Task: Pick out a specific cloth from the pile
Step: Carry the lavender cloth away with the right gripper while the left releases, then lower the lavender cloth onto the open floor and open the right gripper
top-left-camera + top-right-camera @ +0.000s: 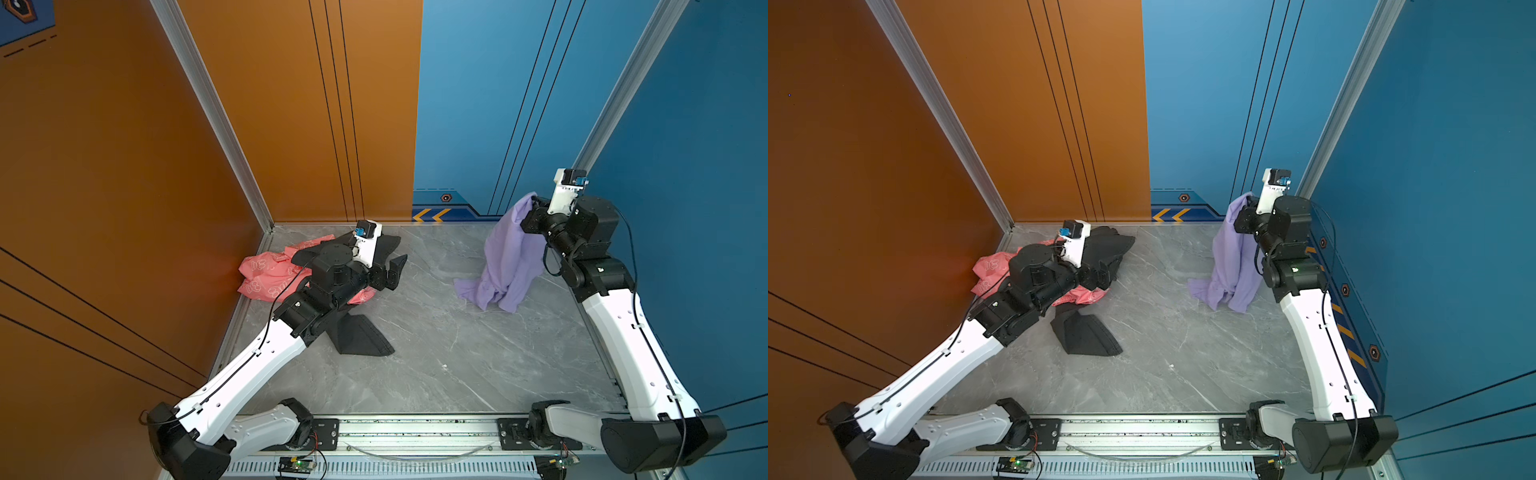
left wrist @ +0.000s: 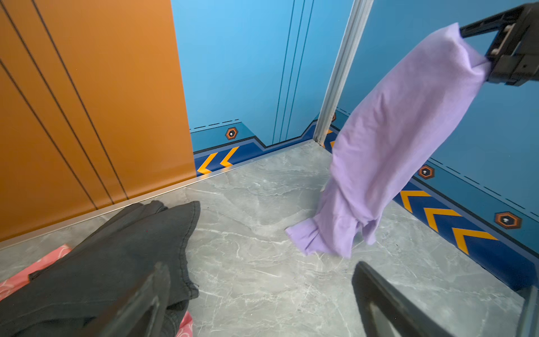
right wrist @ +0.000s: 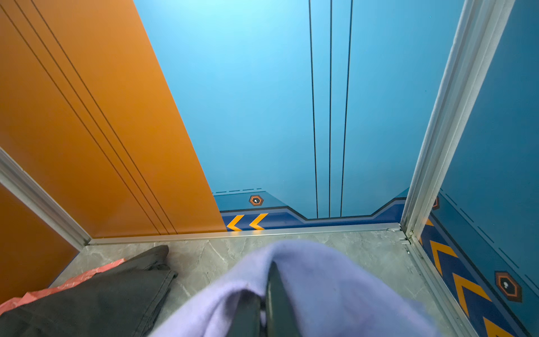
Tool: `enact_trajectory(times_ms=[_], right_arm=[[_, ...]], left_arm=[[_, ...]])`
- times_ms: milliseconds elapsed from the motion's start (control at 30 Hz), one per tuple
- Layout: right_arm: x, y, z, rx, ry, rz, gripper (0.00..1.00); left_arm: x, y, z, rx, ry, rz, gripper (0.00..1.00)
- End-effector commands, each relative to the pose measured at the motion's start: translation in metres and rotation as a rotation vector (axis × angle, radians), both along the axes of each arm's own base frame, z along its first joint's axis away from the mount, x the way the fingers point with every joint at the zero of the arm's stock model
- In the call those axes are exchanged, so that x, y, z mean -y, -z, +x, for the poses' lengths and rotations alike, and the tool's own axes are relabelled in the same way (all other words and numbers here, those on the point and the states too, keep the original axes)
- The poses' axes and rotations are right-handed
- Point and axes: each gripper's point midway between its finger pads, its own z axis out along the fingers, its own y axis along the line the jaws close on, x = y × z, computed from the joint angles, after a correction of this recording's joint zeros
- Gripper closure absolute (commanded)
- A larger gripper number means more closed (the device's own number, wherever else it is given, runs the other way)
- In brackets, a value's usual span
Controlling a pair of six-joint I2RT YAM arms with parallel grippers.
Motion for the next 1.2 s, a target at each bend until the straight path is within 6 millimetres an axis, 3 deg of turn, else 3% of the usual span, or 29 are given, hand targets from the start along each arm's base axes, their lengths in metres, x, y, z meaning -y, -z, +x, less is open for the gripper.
enact_trajectory(times_ms=[0, 133, 167, 267, 367, 533, 633, 700, 800, 900, 1067, 1167], right_arm=[[0.004, -0.012, 0.018, 0.023, -0.016, 0.042, 1.0], [0.01, 0.014, 0.04, -0.063, -0.008, 0.041, 0.99], [0.01, 0.021, 0.043, -0.082, -0.007, 0.038, 0.99], [0.013, 0.06, 0.05, -0.183, 0.005, 0.036, 0.97], [0.019, 0.112, 0.05, -0.319, 0.039, 0.024, 0.92], [0.056, 0.199, 0.025, -0.56, 0.2, 0.019, 0.84], [0.092, 0.237, 0.001, -0.645, 0.335, 0.113, 0.8], [0.113, 0.256, -0.016, -0.678, 0.408, 0.22, 0.69], [0.133, 0.268, -0.034, -0.687, 0.467, 0.373, 0.61], [0.135, 0.252, -0.037, -0.602, 0.47, 0.429, 0.49], [0.099, 0.197, -0.022, -0.426, 0.349, 0.337, 0.19], [0.059, 0.185, -0.01, -0.436, 0.231, 0.212, 0.05]], left_arm=[[-0.025, 0.014, 0.0, -0.013, -0.098, 0.045, 0.02], [-0.037, 0.014, -0.005, -0.006, -0.135, 0.035, 0.02], [-0.041, 0.032, -0.007, -0.046, -0.141, 0.066, 0.02], [-0.049, 0.038, -0.01, -0.053, -0.169, 0.068, 0.02], [-0.058, 0.04, -0.01, -0.056, -0.207, 0.066, 0.02], [-0.067, 0.046, -0.009, -0.075, -0.245, 0.075, 0.02], [-0.073, 0.05, -0.009, -0.086, -0.268, 0.082, 0.02], [-0.077, 0.053, -0.009, -0.093, -0.285, 0.082, 0.02], [-0.083, 0.059, -0.007, -0.107, -0.31, 0.077, 0.02], [-0.087, 0.064, -0.006, -0.118, -0.332, 0.072, 0.02], [-0.099, 0.072, -0.003, -0.13, -0.392, 0.075, 0.02], [-0.102, 0.073, -0.003, -0.124, -0.404, 0.069, 0.02]])
